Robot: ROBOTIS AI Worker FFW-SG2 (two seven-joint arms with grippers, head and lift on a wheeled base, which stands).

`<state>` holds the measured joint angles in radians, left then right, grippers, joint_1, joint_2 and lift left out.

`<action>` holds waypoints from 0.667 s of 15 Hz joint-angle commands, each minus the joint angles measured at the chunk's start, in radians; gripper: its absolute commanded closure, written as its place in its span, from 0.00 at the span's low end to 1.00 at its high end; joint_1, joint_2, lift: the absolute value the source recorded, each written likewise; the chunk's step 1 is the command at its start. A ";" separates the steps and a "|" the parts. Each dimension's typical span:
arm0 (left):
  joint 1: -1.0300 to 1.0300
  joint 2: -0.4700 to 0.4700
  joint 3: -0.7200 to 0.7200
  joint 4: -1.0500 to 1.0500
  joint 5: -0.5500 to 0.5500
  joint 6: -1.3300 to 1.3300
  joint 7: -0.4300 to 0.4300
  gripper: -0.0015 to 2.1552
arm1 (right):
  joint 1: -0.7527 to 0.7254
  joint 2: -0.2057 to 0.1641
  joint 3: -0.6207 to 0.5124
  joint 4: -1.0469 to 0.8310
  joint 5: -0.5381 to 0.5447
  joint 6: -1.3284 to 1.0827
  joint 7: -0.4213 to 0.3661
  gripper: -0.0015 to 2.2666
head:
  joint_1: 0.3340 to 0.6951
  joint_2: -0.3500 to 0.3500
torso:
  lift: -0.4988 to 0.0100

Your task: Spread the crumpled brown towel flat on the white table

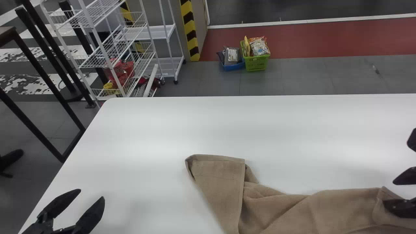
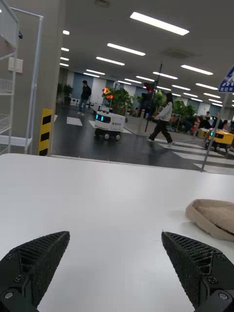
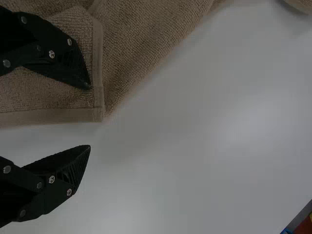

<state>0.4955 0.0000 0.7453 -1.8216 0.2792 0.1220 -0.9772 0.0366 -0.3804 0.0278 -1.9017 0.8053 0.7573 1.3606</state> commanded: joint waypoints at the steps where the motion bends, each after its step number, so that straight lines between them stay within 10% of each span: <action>1: 0.000 -0.003 0.000 -0.002 0.000 0.000 0.000 0.06 | -0.004 0.000 0.003 0.012 0.000 0.000 0.006 0.21 | 1.00 0.77 | 0.74; 10: 0.000 -0.003 0.002 -0.004 0.000 0.000 0.000 0.06 | -0.020 0.003 0.006 0.012 -0.009 0.000 0.006 0.37 | 1.00 0.78 | 0.74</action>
<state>0.4955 0.0000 0.7470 -1.8258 0.2792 0.1230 -0.9771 0.0175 -0.3774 0.0352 -1.8885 0.7987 0.7571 1.3606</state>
